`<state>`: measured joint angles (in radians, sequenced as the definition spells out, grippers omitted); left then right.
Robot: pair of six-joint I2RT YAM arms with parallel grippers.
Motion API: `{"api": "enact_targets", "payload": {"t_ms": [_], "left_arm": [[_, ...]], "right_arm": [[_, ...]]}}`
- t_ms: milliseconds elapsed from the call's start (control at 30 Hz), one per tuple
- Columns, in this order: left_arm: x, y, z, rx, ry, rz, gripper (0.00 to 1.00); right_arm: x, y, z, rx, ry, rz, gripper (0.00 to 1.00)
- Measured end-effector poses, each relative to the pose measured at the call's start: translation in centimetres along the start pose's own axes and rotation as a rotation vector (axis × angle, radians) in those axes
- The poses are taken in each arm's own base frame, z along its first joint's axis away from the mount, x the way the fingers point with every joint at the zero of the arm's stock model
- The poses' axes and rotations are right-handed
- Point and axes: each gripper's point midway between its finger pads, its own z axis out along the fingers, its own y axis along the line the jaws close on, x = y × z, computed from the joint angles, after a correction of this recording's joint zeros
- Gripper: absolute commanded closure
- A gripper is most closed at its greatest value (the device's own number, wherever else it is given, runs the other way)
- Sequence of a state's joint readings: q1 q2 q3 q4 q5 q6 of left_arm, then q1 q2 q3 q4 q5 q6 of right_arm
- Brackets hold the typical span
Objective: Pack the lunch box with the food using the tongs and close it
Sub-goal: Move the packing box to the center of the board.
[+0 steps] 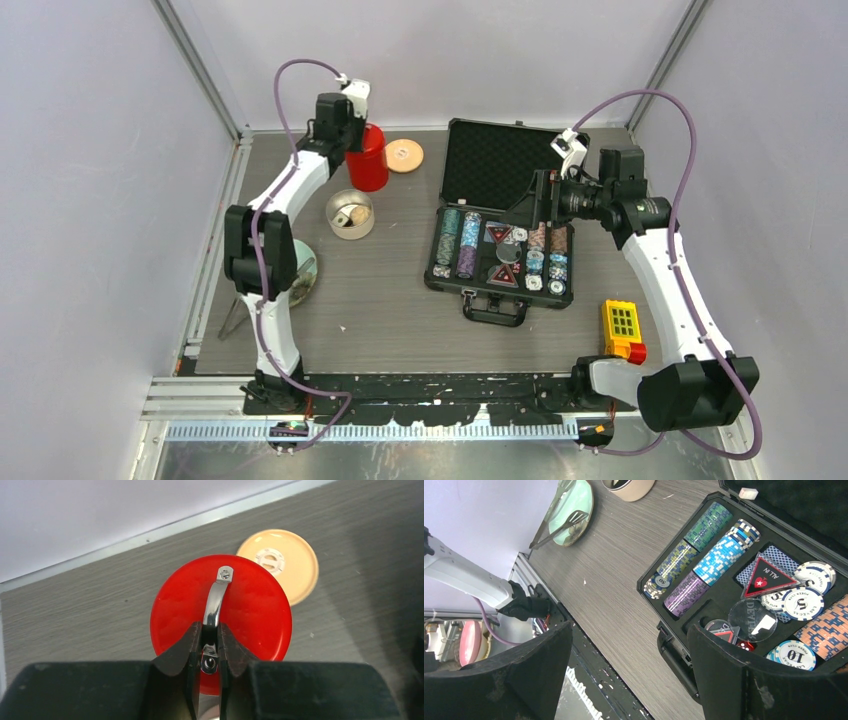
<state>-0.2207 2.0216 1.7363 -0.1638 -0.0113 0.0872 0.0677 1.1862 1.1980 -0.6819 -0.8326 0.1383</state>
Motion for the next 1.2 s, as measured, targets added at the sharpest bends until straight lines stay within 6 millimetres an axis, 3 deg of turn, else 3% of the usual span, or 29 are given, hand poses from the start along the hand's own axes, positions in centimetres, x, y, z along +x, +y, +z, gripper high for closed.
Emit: {"api": "enact_targets", "payload": {"t_ms": [233, 467, 767, 1200], "left_arm": [[0.5, -5.1, -2.2, 0.103, 0.014, 0.034, 0.91], [1.8, -8.5, -5.4, 0.175, 0.04, 0.063, 0.89], [4.8, -12.0, -11.9, 0.259, 0.08, 0.102, 0.83], [10.2, -14.6, -21.8, 0.38, 0.114, 0.133, 0.74]], "right_arm": [[-0.1, 0.5, -0.4, -0.003, -0.014, -0.014, 0.11], [-0.2, 0.8, -0.6, -0.006, -0.02, -0.018, 0.11], [-0.2, 0.8, -0.6, -0.007, -0.02, -0.008, 0.11], [-0.2, 0.9, -0.6, -0.007, -0.021, 0.002, 0.11]]}}
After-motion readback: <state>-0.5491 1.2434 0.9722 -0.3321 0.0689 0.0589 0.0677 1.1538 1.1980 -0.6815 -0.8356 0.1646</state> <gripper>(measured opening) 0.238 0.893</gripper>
